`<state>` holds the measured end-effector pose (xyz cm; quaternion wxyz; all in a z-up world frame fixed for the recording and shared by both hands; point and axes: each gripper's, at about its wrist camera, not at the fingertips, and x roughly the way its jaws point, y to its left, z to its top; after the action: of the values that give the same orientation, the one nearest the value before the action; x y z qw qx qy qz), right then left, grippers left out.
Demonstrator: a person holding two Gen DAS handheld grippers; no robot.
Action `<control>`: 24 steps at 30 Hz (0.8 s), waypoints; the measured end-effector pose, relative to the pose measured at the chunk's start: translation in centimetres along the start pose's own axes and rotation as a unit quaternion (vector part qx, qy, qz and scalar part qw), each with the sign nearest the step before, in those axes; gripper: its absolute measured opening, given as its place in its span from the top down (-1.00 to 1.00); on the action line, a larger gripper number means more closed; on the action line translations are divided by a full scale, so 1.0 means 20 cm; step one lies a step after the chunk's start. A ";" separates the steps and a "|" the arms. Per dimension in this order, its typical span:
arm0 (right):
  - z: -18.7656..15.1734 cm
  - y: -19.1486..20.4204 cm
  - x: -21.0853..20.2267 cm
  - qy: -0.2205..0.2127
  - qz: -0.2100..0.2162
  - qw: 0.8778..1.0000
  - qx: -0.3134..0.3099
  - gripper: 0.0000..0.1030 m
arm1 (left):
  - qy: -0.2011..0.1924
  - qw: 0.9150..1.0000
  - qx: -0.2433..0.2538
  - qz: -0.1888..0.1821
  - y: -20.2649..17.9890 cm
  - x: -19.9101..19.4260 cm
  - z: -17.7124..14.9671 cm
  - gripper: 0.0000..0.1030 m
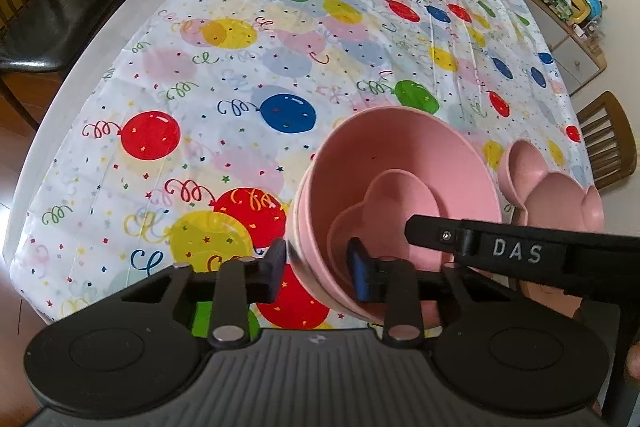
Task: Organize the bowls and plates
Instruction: 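Close the left tool on the pink bowl's rim while the right tool grips the rim opposite, then shift the nested bowls with both tools onto the middle of the bear plate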
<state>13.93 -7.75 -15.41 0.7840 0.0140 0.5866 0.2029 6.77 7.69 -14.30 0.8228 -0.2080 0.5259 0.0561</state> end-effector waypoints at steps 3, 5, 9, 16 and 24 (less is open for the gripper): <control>-0.01 0.01 -0.01 -0.003 -0.008 1.000 -0.006 0.49 | -0.001 1.000 0.002 0.003 -0.01 0.00 0.00 0.43; -0.01 0.01 -0.01 -0.005 -0.009 1.000 -0.006 0.53 | -0.002 1.000 0.002 0.002 -0.01 -0.01 0.01 0.43; -0.01 0.01 -0.03 -0.007 -0.014 1.000 -0.006 0.59 | -0.003 1.000 0.005 0.004 -0.02 -0.03 0.01 0.43; -0.03 0.00 -0.09 -0.020 -0.016 1.000 -0.003 0.60 | -0.004 1.000 0.007 0.001 -0.07 -0.09 0.01 0.43; -0.03 -0.03 -0.27 -0.042 -0.020 0.999 0.006 0.60 | -0.020 0.999 0.035 -0.010 -0.20 -0.21 0.05 0.43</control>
<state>12.33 -10.17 -10.83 0.8119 0.0155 0.5543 0.1824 6.90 5.02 -9.02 0.8404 -0.1830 0.5091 0.0334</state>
